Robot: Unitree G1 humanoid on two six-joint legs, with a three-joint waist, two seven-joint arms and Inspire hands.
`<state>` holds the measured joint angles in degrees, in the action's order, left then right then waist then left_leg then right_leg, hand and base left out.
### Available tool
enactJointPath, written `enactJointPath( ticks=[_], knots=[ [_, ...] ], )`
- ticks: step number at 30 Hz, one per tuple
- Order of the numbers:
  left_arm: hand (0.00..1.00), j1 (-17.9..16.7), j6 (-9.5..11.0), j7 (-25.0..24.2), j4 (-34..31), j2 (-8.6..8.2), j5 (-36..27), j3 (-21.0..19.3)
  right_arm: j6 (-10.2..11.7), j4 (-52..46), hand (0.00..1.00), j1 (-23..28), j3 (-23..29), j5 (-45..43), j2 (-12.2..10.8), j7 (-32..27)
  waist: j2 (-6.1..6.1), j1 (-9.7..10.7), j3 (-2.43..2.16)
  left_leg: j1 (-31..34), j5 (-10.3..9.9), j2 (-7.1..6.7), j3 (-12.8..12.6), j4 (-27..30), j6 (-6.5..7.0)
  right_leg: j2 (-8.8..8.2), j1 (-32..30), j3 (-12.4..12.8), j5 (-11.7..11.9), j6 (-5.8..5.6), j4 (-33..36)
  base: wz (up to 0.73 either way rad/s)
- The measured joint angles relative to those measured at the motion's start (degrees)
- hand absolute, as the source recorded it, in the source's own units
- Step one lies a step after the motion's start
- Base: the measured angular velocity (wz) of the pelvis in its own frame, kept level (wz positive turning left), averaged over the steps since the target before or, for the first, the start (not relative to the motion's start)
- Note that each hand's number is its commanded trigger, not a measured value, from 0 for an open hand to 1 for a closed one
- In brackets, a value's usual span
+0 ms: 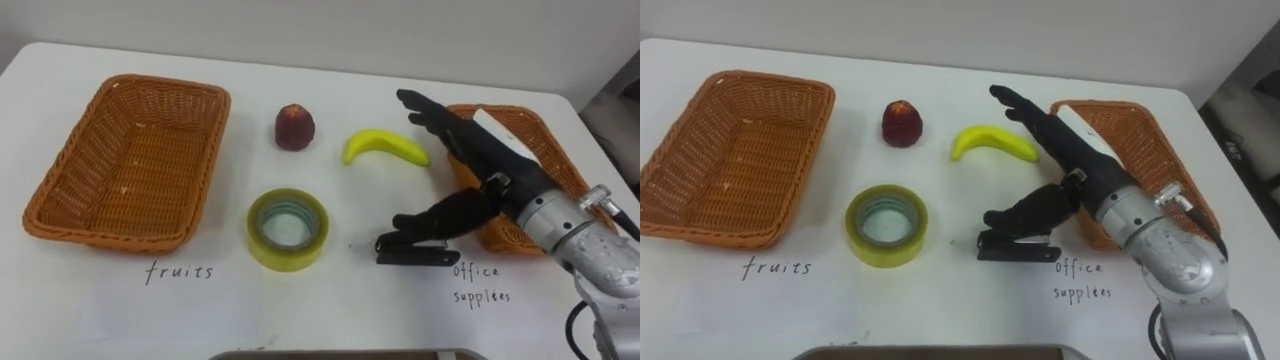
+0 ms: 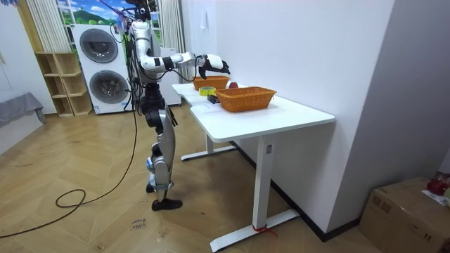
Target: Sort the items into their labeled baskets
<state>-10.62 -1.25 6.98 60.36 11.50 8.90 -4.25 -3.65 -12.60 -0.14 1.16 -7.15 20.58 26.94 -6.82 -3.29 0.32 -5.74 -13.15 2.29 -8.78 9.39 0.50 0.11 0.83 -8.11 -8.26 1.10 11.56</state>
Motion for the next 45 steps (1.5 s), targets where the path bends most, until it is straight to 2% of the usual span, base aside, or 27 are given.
enactJointPath(
  ticks=[7,10,11,13,18,25,27,30,33,45],
  knots=[
    [0.0,-0.2,0.0,-0.5,0.2,0.02,0.0,0.0,-0.1,0.0,0.0,0.0,0.0,-0.3,0.0,1.3,-0.03,-0.1,-0.02,0.1,0.0,0.01,0.1,0.2,0.0,-0.02,0.0,-0.1,0.0,0.02,0.1,0.0],
    [0.0,-0.1,0.0,-1.4,0.2,0.29,0.1,0.0,-0.1,0.0,0.0,0.0,0.0,-2.7,0.1,2.6,-0.33,0.0,-0.22,0.1,0.0,0.01,0.2,0.1,0.0,-0.02,0.0,-0.1,0.0,0.02,0.1,0.0],
    [0.0,-0.1,0.0,-1.5,0.2,0.45,0.1,-0.1,-0.2,0.0,0.0,0.0,0.0,-3.6,0.4,3.2,-0.65,0.0,-0.44,0.1,0.0,0.01,0.2,0.1,0.0,-0.01,0.0,-0.1,0.0,0.02,0.1,0.0],
    [0.0,-0.1,0.0,-1.9,0.3,0.78,0.0,-0.1,-0.2,0.0,0.0,0.0,0.0,-4.9,1.0,4.4,-0.88,-0.1,-0.48,0.1,0.0,-0.02,0.2,0.1,0.0,0.0,0.0,-0.1,0.0,0.02,0.1,0.0],
    [0.0,-0.1,0.0,-3.0,0.3,1.73,0.0,-0.1,-0.3,0.0,0.0,0.0,0.0,-7.1,1.8,7.0,-1.78,-0.1,-0.3,0.1,0.0,0.01,0.2,0.1,0.01,0.0,0.0,0.0,0.0,-0.02,0.1,0.0],
    [0.0,-0.2,-0.9,-3.0,0.4,1.98,0.1,0.5,-2.2,1.2,0.0,1.2,-0.2,-12.7,1.9,7.7,-1.6,-0.2,-0.15,-0.1,0.0,-0.07,0.2,-0.1,0.01,0.11,0.1,0.1,0.1,-0.09,0.0,0.0],
    [0.0,-0.1,-1.3,-3.0,0.9,2.01,0.1,0.7,-2.9,2.7,0.0,1.2,-0.2,-17.2,1.9,7.9,-1.26,-0.1,0.11,-0.4,0.0,-0.07,0.1,-0.3,0.01,0.1,0.2,0.1,0.1,-0.09,0.0,0.0],
    [0.0,-0.2,-1.7,-3.0,1.2,2.05,0.3,0.9,-4.2,2.9,0.0,1.6,-0.2,-20.9,1.9,8.8,-1.05,-0.1,0.28,-0.4,0.0,-0.06,0.1,-0.6,0.02,0.11,0.0,0.1,0.1,-0.09,0.0,-0.01],
    [0.0,-0.1,-2.5,-3.2,0.9,2.05,0.4,1.0,-5.2,2.9,0.0,1.6,-0.2,-23.8,1.9,9.5,-1.19,-0.1,0.18,0.2,0.0,-0.1,0.0,-0.3,0.01,0.12,-0.8,0.1,0.1,-0.05,0.1,-0.01],
    [0.0,0.1,-2.4,-3.8,-1.7,2.06,-0.5,1.0,-5.3,3.3,0.0,1.6,-0.5,-26.0,1.7,9.6,-1.36,-0.2,0.05,0.1,0.0,-0.09,0.0,-0.1,0.02,0.08,-0.6,0.1,0.1,-0.06,0.1,0.0]
  ],
)
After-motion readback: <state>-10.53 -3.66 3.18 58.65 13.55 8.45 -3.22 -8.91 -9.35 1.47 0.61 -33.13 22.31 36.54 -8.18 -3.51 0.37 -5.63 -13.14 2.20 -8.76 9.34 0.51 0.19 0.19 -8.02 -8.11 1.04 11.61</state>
